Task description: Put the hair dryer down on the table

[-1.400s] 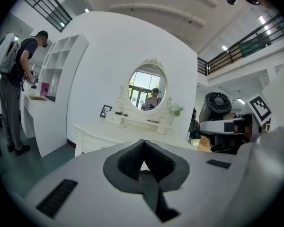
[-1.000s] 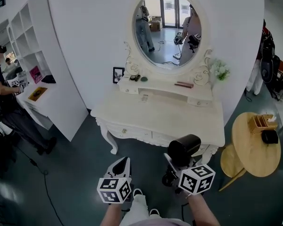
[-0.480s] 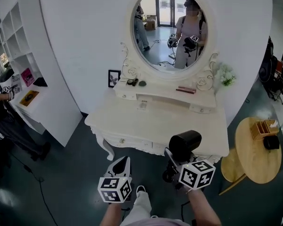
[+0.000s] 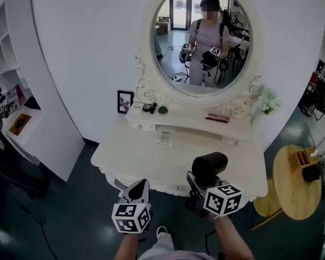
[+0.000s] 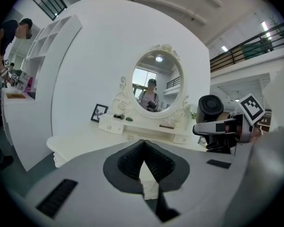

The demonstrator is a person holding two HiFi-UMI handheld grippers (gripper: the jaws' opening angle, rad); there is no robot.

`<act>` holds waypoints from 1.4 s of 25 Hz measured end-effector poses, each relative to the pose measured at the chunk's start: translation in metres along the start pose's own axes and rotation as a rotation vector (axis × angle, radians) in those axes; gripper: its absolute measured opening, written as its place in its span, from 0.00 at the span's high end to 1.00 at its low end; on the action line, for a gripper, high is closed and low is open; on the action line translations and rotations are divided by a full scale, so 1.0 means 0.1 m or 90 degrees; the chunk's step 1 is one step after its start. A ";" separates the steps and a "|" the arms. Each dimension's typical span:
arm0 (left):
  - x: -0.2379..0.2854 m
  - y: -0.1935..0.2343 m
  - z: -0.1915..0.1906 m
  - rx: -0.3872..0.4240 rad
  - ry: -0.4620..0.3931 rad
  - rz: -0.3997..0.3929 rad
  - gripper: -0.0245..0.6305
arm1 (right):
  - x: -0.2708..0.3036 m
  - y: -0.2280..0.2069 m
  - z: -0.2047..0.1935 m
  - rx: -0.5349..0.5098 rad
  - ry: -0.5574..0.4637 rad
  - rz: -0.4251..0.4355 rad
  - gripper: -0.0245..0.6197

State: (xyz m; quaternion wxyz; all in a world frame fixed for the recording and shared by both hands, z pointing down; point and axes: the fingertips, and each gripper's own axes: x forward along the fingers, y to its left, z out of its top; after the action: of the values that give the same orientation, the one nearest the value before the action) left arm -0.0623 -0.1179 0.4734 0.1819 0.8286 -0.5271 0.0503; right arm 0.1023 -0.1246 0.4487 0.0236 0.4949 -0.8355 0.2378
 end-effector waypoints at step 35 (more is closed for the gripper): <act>1.11 0.72 0.34 -0.005 0.018 -0.016 0.96 | 1.63 -0.93 -0.20 0.001 0.154 -0.098 0.77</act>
State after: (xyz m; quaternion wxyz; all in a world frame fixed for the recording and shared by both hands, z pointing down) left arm -0.0816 -0.2524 0.4901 0.1933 0.8337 -0.5140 0.0576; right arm 0.0937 -0.2858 0.5463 0.1414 0.5253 -0.7859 0.2940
